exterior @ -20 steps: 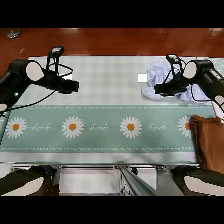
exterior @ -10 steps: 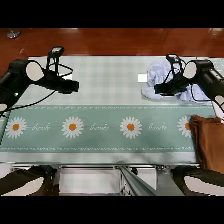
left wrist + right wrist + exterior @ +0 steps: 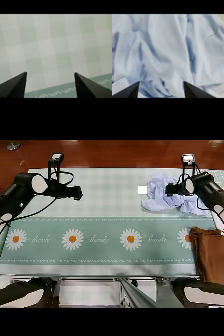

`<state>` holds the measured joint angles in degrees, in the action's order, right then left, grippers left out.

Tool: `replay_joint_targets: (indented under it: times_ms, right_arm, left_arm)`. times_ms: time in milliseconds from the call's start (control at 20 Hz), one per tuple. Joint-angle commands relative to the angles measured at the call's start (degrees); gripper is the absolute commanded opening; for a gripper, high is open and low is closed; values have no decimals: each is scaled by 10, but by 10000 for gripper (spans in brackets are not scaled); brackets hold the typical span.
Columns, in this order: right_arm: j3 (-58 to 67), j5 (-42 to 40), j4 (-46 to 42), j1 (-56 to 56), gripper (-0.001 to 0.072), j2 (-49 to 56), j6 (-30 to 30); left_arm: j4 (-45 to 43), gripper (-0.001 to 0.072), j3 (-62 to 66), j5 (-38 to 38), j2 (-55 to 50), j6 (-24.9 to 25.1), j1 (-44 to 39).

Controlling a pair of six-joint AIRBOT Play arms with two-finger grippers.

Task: Fold the shirts.

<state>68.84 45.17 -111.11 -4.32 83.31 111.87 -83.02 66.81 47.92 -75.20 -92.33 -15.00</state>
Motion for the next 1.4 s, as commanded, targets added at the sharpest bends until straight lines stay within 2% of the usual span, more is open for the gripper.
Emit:
replay_joint_targets:
  times_ms: [0,200,300,350,400,450,650,800,950,1150,1250,1350]
  right_arm:
    - [0,-47,-43,47,629,45,51]
    - [8,-35,-3,92,628,102,45]
    - [41,16,57,110,601,133,7]
    - [65,50,91,116,493,146,-27]
    - [89,79,125,121,233,153,-70]
    - [113,104,146,124,16,154,-105]
    - [247,185,162,124,23,111,-172]
    - [318,173,202,119,22,32,-194]
    - [331,127,236,100,22,-60,-218]
    - [331,127,236,49,22,-161,-261]
    - [338,127,236,14,22,-207,-269]
    - [342,139,236,-24,22,-250,-274]
  left_arm:
    - [-12,702,0,-76,-6,1,1]
    - [-11,702,0,-102,-12,1,1]
    - [-10,702,0,-95,-24,1,0]
    - [-10,702,0,-88,-31,1,0]
    - [-10,701,0,-75,-37,1,0]
    - [-11,701,0,-60,-38,2,4]
    - [-12,701,17,65,10,47,51]
    - [-10,701,6,132,110,46,72]
    - [31,702,-74,138,243,39,57]
    - [51,701,-194,139,405,-15,34]
    - [50,702,-229,139,459,-41,31]
    - [51,701,-250,139,489,-47,31]
